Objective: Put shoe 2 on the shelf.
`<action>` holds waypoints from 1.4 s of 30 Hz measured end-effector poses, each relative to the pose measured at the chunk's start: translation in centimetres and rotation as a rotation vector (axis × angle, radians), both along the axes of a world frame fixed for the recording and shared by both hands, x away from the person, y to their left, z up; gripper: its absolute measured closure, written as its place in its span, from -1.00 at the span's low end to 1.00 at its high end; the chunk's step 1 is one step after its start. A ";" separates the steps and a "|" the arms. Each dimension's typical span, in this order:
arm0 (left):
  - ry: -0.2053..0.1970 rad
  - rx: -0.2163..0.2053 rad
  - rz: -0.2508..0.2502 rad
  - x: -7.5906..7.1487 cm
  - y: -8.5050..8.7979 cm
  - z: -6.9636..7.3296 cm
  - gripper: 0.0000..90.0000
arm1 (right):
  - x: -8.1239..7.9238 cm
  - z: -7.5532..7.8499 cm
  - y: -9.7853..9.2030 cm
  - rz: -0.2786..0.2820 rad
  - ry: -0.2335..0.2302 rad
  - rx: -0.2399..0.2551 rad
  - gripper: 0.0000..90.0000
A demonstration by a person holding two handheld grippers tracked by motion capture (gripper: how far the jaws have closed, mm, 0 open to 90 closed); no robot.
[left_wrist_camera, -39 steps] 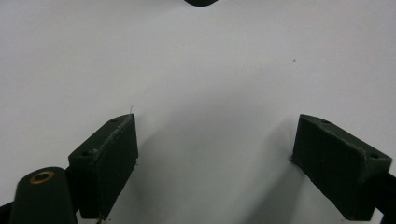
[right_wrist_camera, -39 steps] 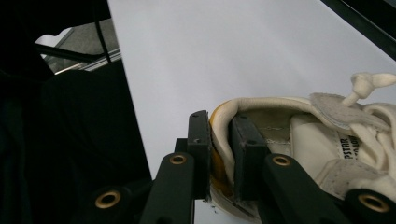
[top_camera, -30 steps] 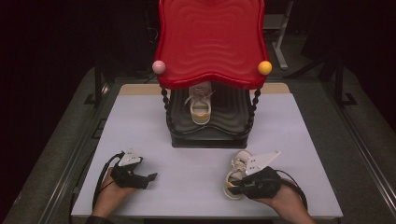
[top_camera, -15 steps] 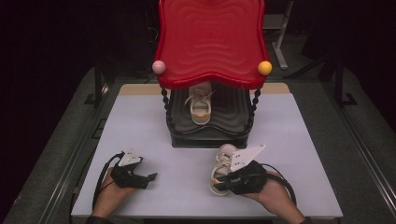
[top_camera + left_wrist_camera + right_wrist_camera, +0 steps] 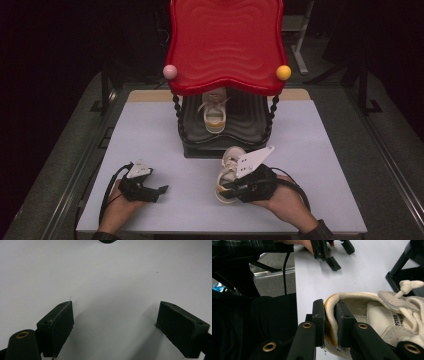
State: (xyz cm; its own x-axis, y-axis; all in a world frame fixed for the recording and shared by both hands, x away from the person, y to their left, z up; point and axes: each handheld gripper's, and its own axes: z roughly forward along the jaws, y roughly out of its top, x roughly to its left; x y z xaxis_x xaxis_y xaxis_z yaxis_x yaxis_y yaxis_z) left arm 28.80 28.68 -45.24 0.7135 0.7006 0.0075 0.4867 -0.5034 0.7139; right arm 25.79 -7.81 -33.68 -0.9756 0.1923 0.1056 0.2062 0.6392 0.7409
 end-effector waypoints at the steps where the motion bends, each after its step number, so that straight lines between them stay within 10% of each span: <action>1: 0.000 0.000 0.000 0.0 0.0 0.0 -0.71 | 0.1 0.3 0.0 -0.001 -0.005 -0.004 0.76; 20: 0.000 -0.003 0.002 0.0 0.0 0.0 -0.71 | 4.5 4.7 -0.6 -0.026 -0.087 -0.035 0.75; 42: 0.002 -0.004 0.002 0.0 0.0 0.0 -0.71 | 10.6 5.3 -0.9 -0.037 -0.114 -0.076 0.74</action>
